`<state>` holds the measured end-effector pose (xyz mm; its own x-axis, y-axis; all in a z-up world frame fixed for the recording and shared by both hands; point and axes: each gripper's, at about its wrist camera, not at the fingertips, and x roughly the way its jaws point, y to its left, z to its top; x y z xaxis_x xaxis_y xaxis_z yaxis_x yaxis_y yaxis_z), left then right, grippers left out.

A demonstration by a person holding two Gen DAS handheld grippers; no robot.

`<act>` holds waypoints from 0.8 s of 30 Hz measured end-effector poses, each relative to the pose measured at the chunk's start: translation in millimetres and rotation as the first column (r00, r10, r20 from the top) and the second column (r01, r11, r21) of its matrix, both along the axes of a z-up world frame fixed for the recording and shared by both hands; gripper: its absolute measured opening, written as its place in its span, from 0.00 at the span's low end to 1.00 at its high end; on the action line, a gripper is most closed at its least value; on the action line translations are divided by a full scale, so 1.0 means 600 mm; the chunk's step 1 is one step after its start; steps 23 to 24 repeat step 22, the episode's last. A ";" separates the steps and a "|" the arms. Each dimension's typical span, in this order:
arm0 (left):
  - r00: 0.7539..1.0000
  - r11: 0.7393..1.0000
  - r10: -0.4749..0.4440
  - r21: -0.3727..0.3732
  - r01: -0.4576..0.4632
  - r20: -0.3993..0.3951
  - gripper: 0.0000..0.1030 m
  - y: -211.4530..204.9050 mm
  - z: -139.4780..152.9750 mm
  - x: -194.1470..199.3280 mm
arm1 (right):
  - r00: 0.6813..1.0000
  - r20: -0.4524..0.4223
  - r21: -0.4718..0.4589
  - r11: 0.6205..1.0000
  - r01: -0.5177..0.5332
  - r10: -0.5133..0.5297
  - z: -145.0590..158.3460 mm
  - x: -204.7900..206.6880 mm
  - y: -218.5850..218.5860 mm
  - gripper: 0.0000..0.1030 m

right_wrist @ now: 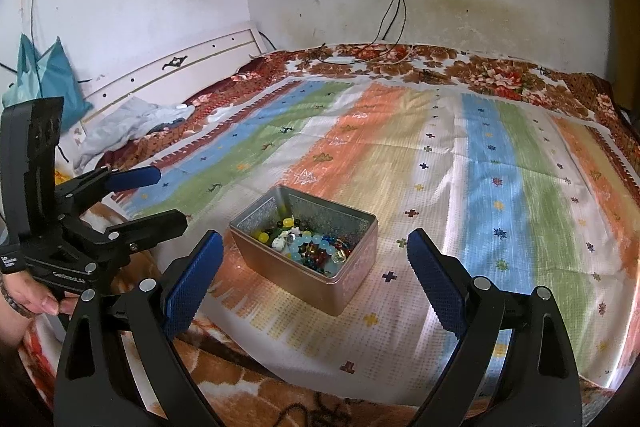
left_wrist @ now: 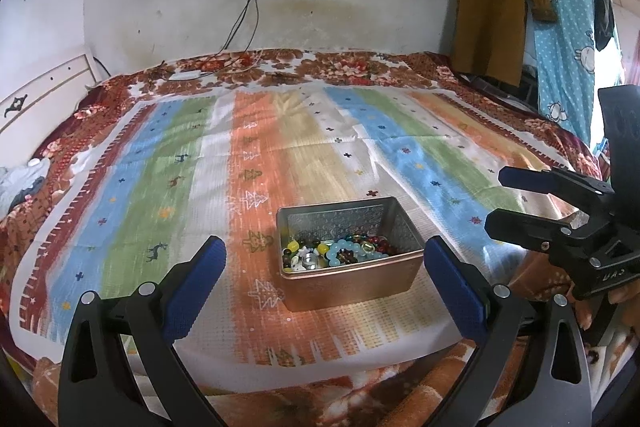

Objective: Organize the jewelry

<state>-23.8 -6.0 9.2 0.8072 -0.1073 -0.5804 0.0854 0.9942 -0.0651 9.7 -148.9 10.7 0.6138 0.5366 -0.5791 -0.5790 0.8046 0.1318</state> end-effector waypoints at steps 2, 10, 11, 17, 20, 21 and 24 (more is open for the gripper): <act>1.000 1.000 0.000 -0.001 0.000 0.000 0.94 0.000 0.000 0.000 | 1.000 -0.003 -0.001 1.000 0.002 -0.002 -0.002 0.000 0.001 0.91; 1.000 1.000 0.005 0.003 -0.005 -0.004 0.94 0.000 0.001 0.000 | 1.000 -0.007 -0.009 1.000 0.002 -0.002 -0.004 0.002 0.003 0.91; 1.000 1.000 0.005 0.003 -0.005 -0.003 0.94 0.000 0.002 0.000 | 1.000 -0.007 -0.010 1.000 0.002 -0.003 -0.004 0.002 0.003 0.91; 1.000 1.000 0.008 0.002 -0.008 -0.021 0.94 0.000 0.000 0.004 | 1.000 -0.009 -0.012 1.000 0.003 -0.003 -0.006 0.003 0.002 0.91; 1.000 1.000 0.003 0.000 -0.003 -0.031 0.94 0.001 0.001 0.007 | 1.000 -0.011 -0.015 1.000 0.004 -0.004 -0.007 0.005 0.001 0.91; 1.000 1.000 0.004 0.001 -0.004 -0.030 0.94 0.001 0.001 0.006 | 1.000 -0.011 -0.016 1.000 0.004 -0.004 -0.008 0.005 0.001 0.91; 1.000 1.000 0.004 0.001 -0.004 -0.030 0.94 0.001 0.001 0.006 | 1.000 -0.012 -0.017 1.000 0.005 -0.005 -0.009 0.005 0.001 0.91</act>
